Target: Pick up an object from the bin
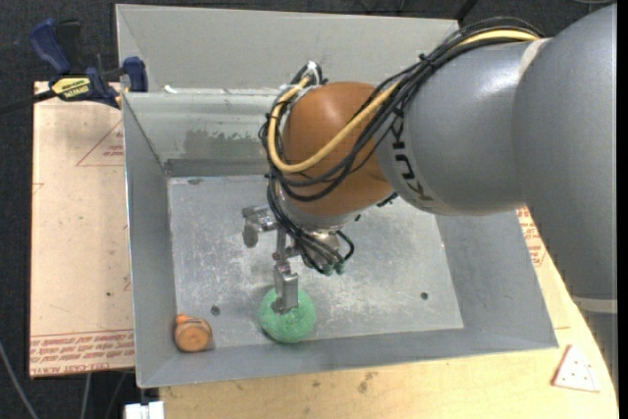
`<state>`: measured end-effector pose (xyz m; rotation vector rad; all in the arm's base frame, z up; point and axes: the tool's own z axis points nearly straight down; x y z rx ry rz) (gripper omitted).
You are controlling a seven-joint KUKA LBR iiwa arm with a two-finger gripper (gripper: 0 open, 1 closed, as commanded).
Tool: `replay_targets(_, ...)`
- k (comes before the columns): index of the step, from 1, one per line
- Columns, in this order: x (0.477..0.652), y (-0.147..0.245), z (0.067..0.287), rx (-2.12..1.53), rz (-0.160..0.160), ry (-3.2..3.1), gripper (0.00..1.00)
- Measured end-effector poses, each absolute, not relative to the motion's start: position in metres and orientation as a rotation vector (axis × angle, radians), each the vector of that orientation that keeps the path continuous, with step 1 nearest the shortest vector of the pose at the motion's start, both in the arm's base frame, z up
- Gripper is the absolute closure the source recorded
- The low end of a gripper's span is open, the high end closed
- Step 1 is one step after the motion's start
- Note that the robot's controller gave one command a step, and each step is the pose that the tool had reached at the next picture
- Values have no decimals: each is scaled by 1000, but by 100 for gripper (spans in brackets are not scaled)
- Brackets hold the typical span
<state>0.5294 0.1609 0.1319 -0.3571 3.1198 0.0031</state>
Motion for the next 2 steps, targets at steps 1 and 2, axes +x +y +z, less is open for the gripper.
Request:
replay_targets(1,519,135,116,-480,1,3104,0)
replay_targets(2,510,127,95,-655,1,3071,0)
